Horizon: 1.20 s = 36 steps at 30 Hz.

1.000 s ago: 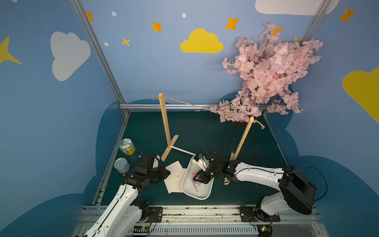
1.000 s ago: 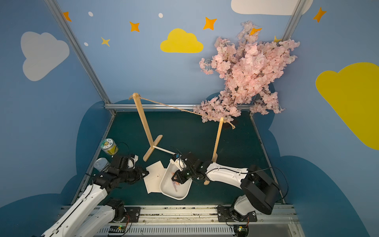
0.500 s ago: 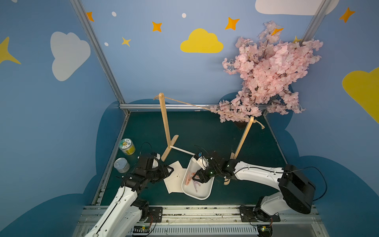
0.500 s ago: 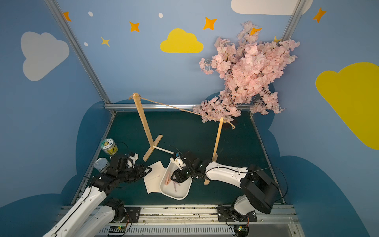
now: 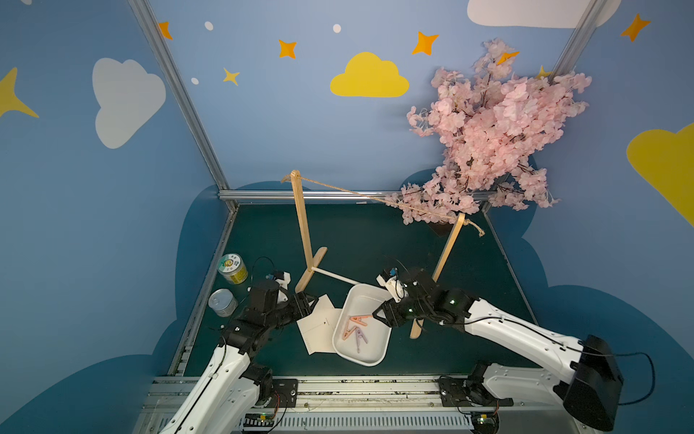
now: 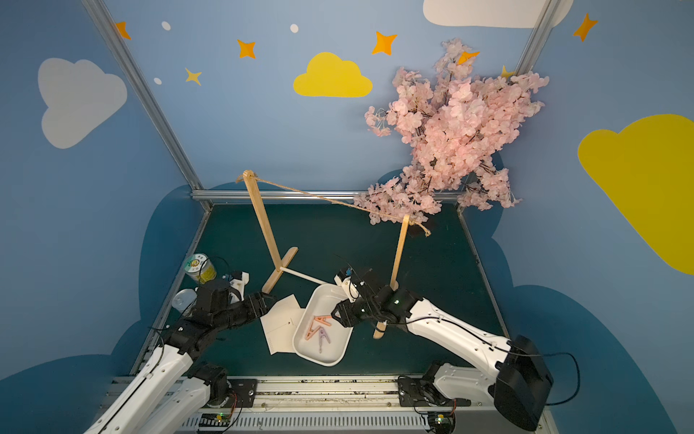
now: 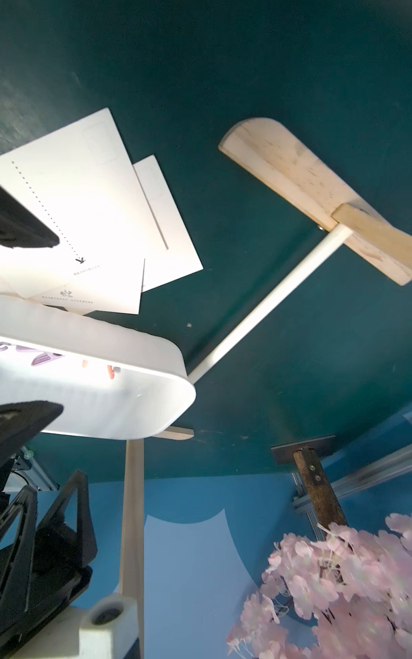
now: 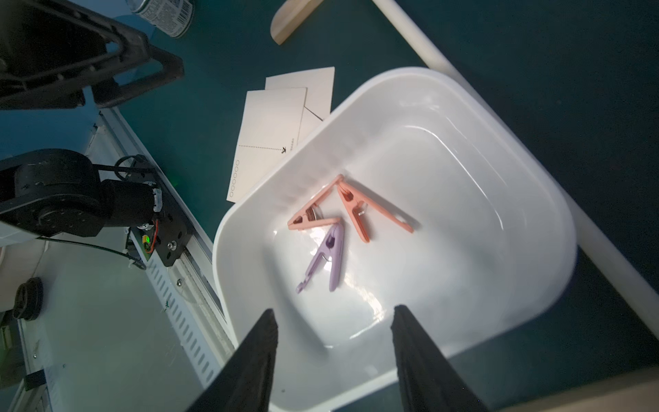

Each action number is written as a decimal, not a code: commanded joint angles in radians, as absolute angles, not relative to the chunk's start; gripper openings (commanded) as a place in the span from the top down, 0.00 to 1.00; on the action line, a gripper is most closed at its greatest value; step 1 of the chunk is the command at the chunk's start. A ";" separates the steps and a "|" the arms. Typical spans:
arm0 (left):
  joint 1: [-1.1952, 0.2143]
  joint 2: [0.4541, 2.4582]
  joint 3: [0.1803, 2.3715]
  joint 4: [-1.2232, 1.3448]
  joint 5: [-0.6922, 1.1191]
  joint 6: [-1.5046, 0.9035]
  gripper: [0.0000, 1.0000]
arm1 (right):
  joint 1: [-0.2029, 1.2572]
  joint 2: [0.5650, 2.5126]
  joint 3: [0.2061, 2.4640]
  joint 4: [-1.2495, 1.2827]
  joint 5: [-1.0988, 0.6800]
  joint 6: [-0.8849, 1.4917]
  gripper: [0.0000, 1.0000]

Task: Remove the postcards from the strings
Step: Adjust the clothesline at the center of the board, then reset both arms

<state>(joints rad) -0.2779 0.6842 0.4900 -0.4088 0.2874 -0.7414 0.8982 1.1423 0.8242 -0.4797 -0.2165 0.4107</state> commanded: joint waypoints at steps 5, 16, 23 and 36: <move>-0.278 0.690 0.467 -0.257 0.283 -0.719 0.31 | 0.872 0.990 0.832 -0.870 -0.117 0.607 0.45; -0.278 0.763 0.494 -0.201 0.279 -0.669 0.28 | 0.707 1.024 0.822 -1.045 -0.054 0.804 0.41; -0.278 0.779 0.503 -0.202 0.263 -0.656 0.27 | 0.636 0.908 0.794 -1.073 -0.011 0.835 0.38; -0.272 0.825 0.557 -0.267 0.135 -0.646 0.23 | 0.387 0.885 0.784 -1.043 -0.024 0.755 0.33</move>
